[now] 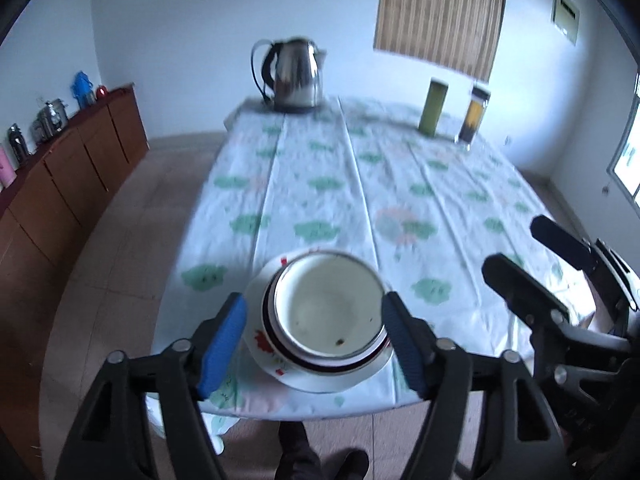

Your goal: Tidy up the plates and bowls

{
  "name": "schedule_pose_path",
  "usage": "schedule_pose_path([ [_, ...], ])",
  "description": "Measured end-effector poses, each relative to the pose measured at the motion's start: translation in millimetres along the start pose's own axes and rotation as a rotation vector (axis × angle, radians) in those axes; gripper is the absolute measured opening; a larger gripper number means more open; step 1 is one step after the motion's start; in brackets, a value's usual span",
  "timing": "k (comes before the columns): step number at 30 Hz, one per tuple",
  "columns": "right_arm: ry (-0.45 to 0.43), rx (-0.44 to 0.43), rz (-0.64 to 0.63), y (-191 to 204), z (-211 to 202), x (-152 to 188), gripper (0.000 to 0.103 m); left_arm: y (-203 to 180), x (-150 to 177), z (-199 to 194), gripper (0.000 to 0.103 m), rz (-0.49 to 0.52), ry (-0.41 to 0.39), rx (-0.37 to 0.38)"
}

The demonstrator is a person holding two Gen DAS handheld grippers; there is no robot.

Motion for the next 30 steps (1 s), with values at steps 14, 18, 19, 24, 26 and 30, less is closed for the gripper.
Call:
schedule_pose_path([
  [14,-0.074,0.026,0.033,-19,-29,-12,0.076,-8,-10,-25,0.076,0.0,-0.063,-0.033],
  [18,-0.082,0.034,0.035,-21,-34,-14,0.076,-10,-12,-26,0.076,0.005,-0.074,-0.032],
  [19,-0.084,0.038,0.034,-22,-35,-14,0.076,-10,-13,-27,0.076,0.006,-0.078,-0.032],
  [24,-0.091,0.046,0.039,-23,-37,-16,0.076,-11,-15,-29,0.076,0.009,-0.082,-0.029],
  [26,-0.097,0.047,0.038,-22,-38,-18,0.076,-11,-16,-30,0.076,0.007,-0.083,-0.026],
  [30,-0.101,0.05,0.034,-21,-39,-20,0.076,-11,-20,-32,0.076,0.013,-0.087,-0.019],
])
Point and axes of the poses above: each gripper's, at about its wrist camera, not at the fingertips, and z roughly the way its jaws point, y to its left, x to its underside, the point moved 10 cm from there along z, roughly the way its jaws point, and after that the axes turned 3 degrees about -x, right-handed, at the moved point
